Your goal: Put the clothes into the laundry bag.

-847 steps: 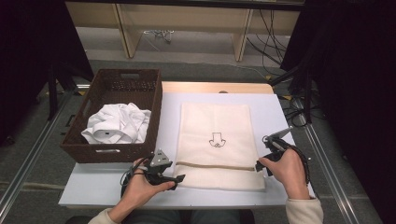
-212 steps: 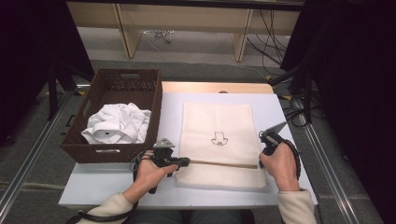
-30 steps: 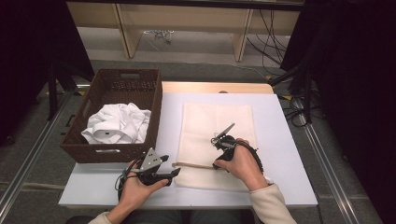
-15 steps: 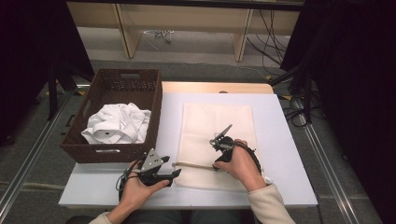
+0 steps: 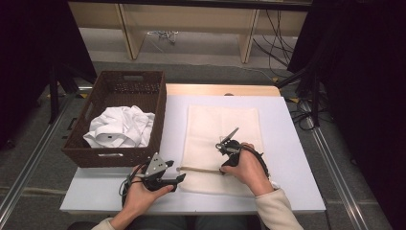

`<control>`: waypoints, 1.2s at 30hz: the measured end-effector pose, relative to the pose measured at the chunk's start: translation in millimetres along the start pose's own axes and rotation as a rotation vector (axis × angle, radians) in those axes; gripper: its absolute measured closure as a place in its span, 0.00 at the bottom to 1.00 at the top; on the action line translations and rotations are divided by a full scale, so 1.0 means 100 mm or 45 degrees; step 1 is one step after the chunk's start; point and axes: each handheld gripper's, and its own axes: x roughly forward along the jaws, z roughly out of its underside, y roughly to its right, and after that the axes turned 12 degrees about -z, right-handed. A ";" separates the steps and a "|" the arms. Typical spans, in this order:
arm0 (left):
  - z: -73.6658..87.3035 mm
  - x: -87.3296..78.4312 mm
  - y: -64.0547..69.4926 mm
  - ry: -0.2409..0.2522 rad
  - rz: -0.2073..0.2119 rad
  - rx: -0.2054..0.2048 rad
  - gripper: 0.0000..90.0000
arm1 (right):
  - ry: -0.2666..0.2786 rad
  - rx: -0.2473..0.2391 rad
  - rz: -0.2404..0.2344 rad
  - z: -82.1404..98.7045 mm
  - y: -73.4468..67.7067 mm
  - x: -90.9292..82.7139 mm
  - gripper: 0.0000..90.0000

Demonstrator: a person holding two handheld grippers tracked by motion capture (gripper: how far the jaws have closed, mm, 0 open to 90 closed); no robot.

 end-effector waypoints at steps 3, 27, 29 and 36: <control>0.00 0.00 -0.01 0.002 0.006 -0.005 0.37 | -0.018 0.000 -0.004 -0.01 0.01 -0.02 0.49; 0.00 0.00 -0.01 0.002 -0.013 0.016 0.39 | 0.029 0.026 0.018 -0.01 0.10 -0.05 0.89; 0.00 0.00 -0.01 0.002 -0.013 0.017 0.39 | 0.027 0.065 0.003 0.00 0.09 -0.06 0.92; 0.00 0.00 -0.01 0.011 -0.013 0.011 0.39 | 0.058 0.084 0.008 0.00 0.11 -0.07 0.98</control>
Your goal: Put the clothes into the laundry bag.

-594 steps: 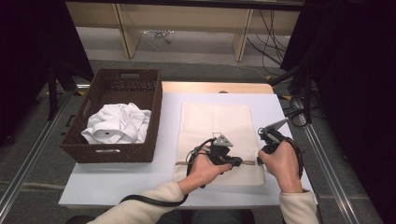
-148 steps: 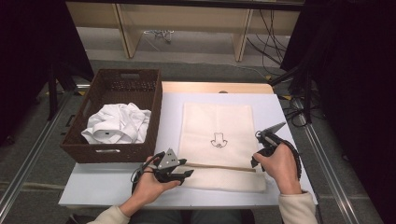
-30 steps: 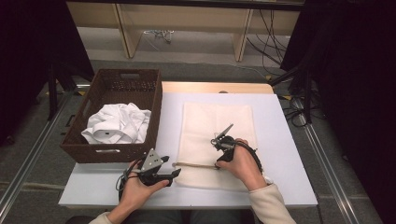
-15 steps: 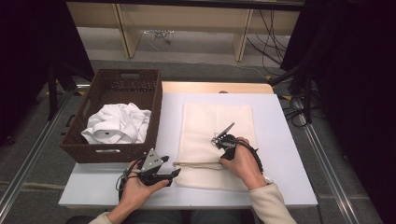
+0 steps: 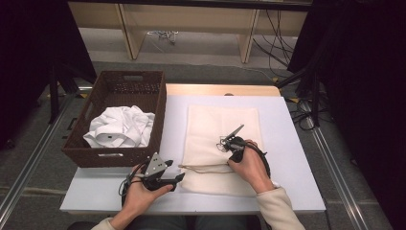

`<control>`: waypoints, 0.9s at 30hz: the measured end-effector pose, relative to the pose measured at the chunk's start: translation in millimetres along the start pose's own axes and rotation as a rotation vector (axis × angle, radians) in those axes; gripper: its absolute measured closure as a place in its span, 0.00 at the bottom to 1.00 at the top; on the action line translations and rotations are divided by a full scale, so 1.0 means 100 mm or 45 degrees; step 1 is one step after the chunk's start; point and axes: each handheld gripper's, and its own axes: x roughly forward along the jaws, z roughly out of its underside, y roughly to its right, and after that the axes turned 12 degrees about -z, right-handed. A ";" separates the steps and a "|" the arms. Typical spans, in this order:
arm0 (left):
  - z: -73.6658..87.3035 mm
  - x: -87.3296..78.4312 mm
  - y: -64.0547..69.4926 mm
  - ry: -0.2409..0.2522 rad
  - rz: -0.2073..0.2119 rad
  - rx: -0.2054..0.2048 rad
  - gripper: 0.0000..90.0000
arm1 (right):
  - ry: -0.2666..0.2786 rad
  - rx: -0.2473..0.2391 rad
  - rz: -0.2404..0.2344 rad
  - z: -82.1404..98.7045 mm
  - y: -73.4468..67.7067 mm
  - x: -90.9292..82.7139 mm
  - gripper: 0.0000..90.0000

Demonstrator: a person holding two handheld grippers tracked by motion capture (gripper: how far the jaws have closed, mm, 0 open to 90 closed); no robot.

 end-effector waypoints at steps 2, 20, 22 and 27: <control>0.00 -0.01 -0.01 -0.002 0.006 0.012 0.39 | -0.004 -0.009 0.015 -0.01 0.00 -0.04 0.98; -0.02 -0.03 -0.01 0.025 0.009 -0.015 0.38 | 0.285 -0.034 0.062 0.00 -0.07 -0.38 0.98; -0.03 -0.03 -0.01 0.028 0.002 -0.009 0.37 | 0.332 -0.030 0.066 0.00 -0.07 -0.40 0.98; -0.03 -0.04 0.01 0.025 0.000 -0.040 0.36 | 0.395 -0.062 0.064 0.02 -0.08 -0.49 0.98</control>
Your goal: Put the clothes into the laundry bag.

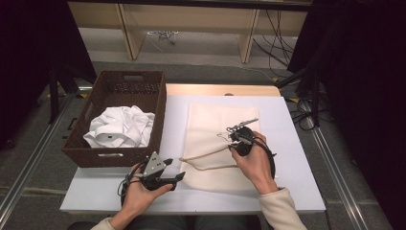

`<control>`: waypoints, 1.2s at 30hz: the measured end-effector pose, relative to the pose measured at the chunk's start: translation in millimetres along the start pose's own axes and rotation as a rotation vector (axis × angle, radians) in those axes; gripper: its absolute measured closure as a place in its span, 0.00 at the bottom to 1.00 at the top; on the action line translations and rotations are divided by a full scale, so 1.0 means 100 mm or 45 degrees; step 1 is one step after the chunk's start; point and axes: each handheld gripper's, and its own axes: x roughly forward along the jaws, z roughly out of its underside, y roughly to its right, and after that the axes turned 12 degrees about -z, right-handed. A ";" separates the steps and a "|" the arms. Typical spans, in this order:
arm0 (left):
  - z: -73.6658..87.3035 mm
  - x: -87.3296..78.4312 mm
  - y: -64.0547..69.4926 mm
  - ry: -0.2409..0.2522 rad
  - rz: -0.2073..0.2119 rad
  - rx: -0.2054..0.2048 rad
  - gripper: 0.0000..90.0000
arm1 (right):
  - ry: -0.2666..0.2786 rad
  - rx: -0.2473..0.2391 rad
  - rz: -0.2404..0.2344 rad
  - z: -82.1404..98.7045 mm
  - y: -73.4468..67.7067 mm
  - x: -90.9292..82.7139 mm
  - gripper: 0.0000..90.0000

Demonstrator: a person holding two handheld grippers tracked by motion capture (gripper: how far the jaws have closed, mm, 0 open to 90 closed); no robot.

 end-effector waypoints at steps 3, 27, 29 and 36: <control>-0.01 0.00 -0.01 0.011 0.000 0.027 0.36 | 0.049 0.025 0.005 -0.01 -0.02 -0.03 0.98; -0.12 -0.09 0.01 0.079 0.034 -0.010 0.34 | 0.247 0.069 0.002 -0.02 -0.04 -0.18 0.98; -0.20 -0.17 0.02 0.110 0.035 -0.006 0.33 | 0.253 0.092 -0.004 -0.02 -0.05 -0.17 0.98; -0.61 -0.53 -0.16 0.241 0.019 -0.027 0.31 | 0.239 0.074 -0.002 -0.02 -0.06 -0.16 0.98</control>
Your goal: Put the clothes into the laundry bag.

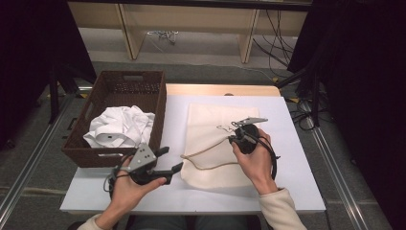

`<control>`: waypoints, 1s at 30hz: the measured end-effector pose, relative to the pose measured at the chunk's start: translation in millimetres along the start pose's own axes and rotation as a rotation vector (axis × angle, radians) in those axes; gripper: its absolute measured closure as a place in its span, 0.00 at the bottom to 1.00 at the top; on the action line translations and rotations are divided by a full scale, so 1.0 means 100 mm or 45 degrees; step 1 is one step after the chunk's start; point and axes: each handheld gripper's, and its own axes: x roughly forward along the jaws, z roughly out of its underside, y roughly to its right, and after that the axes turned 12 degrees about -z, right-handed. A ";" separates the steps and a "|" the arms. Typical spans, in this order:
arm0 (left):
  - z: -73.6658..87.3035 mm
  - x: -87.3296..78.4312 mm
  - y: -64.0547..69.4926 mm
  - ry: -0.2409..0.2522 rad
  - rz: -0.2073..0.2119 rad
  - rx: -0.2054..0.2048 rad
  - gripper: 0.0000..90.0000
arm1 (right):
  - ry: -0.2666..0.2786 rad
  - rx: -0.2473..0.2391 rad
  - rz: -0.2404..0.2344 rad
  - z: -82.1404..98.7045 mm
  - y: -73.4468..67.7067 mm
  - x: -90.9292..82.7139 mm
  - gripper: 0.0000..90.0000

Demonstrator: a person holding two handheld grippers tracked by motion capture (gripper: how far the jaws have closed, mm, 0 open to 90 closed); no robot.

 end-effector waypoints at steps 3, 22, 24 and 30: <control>-0.16 -0.06 -0.15 0.014 -0.042 0.009 0.28 | -0.002 -0.002 -0.003 0.00 0.00 0.00 0.98; -0.38 0.45 -1.72 -0.434 -0.538 -0.079 0.19 | -0.008 0.001 -0.002 0.00 -0.02 -0.02 0.98; -0.33 0.52 -1.78 -0.475 -0.566 -0.098 0.19 | -0.004 -0.007 -0.005 -0.01 -0.01 -0.01 0.98; -0.19 0.69 -1.90 -0.577 -0.579 -0.158 0.18 | -0.010 -0.010 -0.009 0.00 0.00 -0.01 0.98</control>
